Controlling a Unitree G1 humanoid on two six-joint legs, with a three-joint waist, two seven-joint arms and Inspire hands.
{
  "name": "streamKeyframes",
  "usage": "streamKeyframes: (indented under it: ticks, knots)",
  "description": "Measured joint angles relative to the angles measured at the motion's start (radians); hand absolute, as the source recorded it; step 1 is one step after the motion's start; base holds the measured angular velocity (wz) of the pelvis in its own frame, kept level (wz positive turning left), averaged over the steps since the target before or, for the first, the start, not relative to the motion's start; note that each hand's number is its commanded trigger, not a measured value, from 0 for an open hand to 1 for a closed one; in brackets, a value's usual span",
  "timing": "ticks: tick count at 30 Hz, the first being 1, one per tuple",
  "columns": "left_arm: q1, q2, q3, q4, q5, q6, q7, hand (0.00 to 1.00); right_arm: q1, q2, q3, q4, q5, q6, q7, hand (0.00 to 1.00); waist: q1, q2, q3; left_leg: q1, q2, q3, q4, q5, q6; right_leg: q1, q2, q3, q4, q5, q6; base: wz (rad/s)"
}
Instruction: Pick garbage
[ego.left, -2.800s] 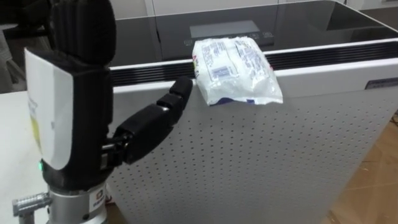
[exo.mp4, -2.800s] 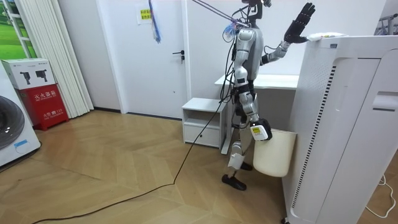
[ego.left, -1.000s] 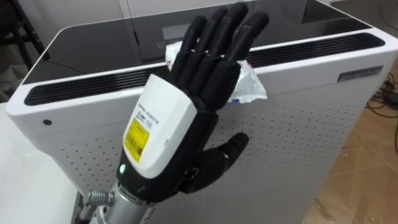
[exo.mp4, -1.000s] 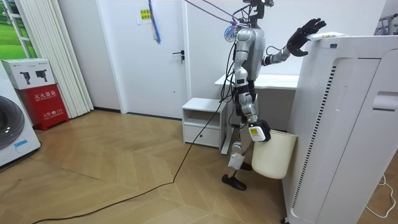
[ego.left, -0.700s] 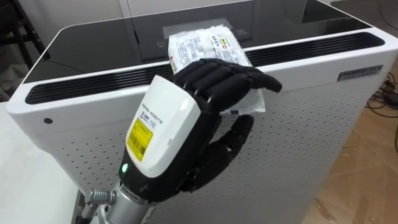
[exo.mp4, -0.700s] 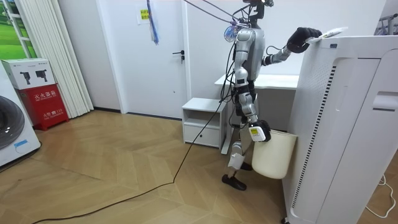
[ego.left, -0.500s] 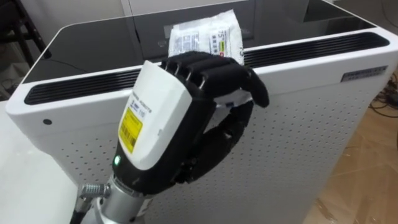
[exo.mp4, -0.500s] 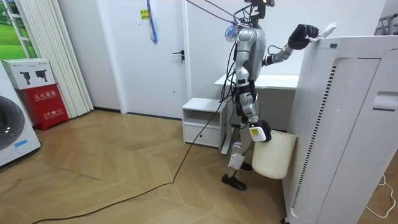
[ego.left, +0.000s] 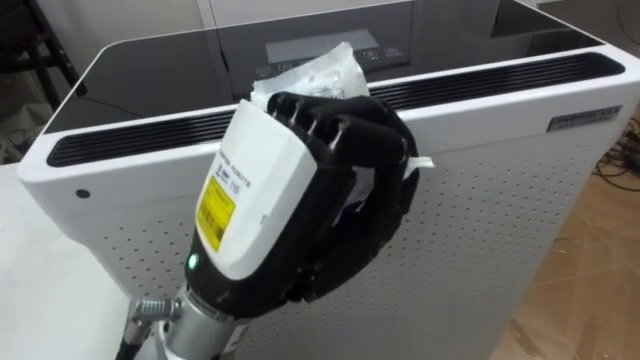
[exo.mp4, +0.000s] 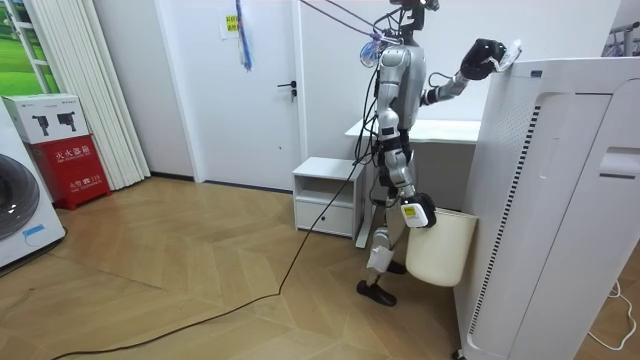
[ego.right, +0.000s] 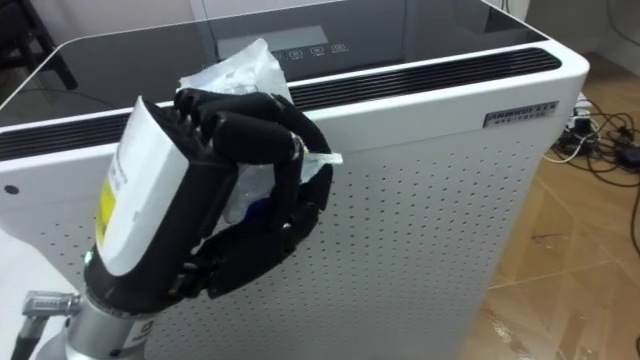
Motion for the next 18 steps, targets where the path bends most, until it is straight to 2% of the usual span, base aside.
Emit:
streamKeyframes:
  ticks: [2, 4, 6, 7, 8, 10, 11, 13, 14, 16, 17, 18]
  knots:
    - [0.0, 0.004, -0.001, -0.002, -0.087, -0.001, -0.017, 1.0, 0.0, -0.001, 0.01, 0.0, 0.0, 0.0, 0.0, 1.0, 0.001, -0.001, -0.0004, 0.0, 0.001, 0.006, 0.0, 0.0, 0.0, 0.0, 0.001, 0.001, 0.0, 0.0, 0.0, 0.0]
    - [0.0, 0.003, 0.0, -0.012, -0.239, -0.001, -0.061, 1.0, -0.001, -0.002, 0.01, -0.003, 0.0, 0.0, 0.001, 1.0, 0.0, -0.001, -0.0007, -0.001, 0.0, 0.006, 0.0, 0.0, 0.0, 0.0, 0.0, 0.0, 0.0, 0.0, 0.0, 0.0]
    - [-0.003, -0.001, 0.001, -0.035, -0.481, 0.009, -0.139, 1.0, -0.001, -0.003, 0.012, -0.011, -0.004, 0.0, 0.001, 1.0, 0.0, -0.006, -0.0032, -0.001, 0.0, 0.007, 0.001, 0.0, 0.0, 0.0, 0.003, 0.0, -0.001, 0.0, 0.0, 0.0]
    - [-0.007, -0.012, 0.001, -0.04, -0.614, 0.017, -0.195, 1.0, -0.004, -0.003, 0.022, -0.011, -0.004, 0.0, 0.002, 1.0, 0.0, -0.011, -0.0037, -0.004, 0.0, 0.007, 0.004, 0.0, 0.0, 0.0, 0.001, -0.001, -0.001, 0.0, 0.0, 0.0]
    - [-0.01, -0.022, 0.0, -0.041, -0.683, 0.023, -0.226, 1.0, -0.005, -0.003, 0.029, -0.011, -0.004, 0.0, 0.002, 1.0, 0.001, -0.014, -0.0033, -0.006, 0.0, 0.007, 0.005, 0.0, 0.0, -0.001, -0.001, -0.002, -0.001, 0.0, 0.0, 0.04]
    - [-0.012, -0.069, 0.001, -0.046, -0.946, 0.058, -0.337, 1.0, -0.014, 0.001, 0.05, -0.01, -0.003, 0.0, 0.004, 1.0, 0.003, -0.023, -0.0032, -0.007, 0.0, 0.009, 0.006, 0.0, 0.0, -0.002, -0.001, -0.002, 0.0, 0.0, 0.0, 0.0]
    - [-0.012, -0.082, 0.0, -0.05, -1.001, 0.069, -0.363, 1.0, -0.015, 0.004, 0.051, -0.009, -0.005, 0.0, 0.005, 1.0, 0.004, -0.026, -0.0034, -0.007, 0.0, 0.009, 0.006, 0.0, 0.0, -0.002, -0.001, -0.002, -0.001, 0.0, 0.0, 0.0]
    - [-0.016, -0.119, -0.006, -0.058, -1.184, 0.11, -0.454, 1.0, -0.021, 0.013, 0.06, -0.009, -0.018, 0.004, 0.014, 1.0, 0.006, -0.036, -0.0069, -0.012, 0.0, 0.01, 0.013, 0.0, 0.0, -0.003, -0.001, -0.005, 0.0, 0.0, 0.0, 0.02]
    - [-0.021, -0.123, -0.013, -0.059, -1.23, 0.121, -0.472, 1.0, -0.024, 0.014, 0.064, -0.009, -0.019, 0.004, 0.017, 1.0, 0.006, -0.037, -0.0077, -0.013, 0.0, 0.01, 0.013, 0.0, 0.0, -0.004, -0.001, -0.005, 0.0, 0.0, 0.0, 0.0]
    - [-0.032, -0.131, -0.028, -0.061, -1.372, 0.167, -0.54, 1.0, -0.04, 0.017, 0.077, -0.009, -0.026, 0.021, 0.025, 1.0, 0.002, -0.043, -0.0104, -0.015, 0.0, 0.01, 0.014, 0.0, 0.0, -0.006, -0.001, -0.001, 0.0, 0.0, 0.0, 0.0]
    - [-0.032, -0.132, -0.03, -0.061, -1.397, 0.178, -0.553, 1.0, -0.045, 0.018, 0.077, -0.009, -0.03, 0.026, 0.025, 1.0, -0.001, -0.043, -0.0108, -0.016, 0.0, 0.01, 0.014, 0.0, 0.0, -0.006, -0.001, -0.001, 0.0, 0.0, 0.0, 0.0]
    - [-0.036, -0.132, -0.039, -0.061, -1.446, 0.204, -0.577, 1.0, -0.048, 0.018, 0.077, -0.011, -0.032, 0.029, 0.025, 1.0, -0.001, -0.044, -0.0113, -0.019, 0.0, 0.01, 0.016, 0.0, 0.0, -0.007, 0.0, -0.001, 0.0, 0.001, 0.0, 0.0]
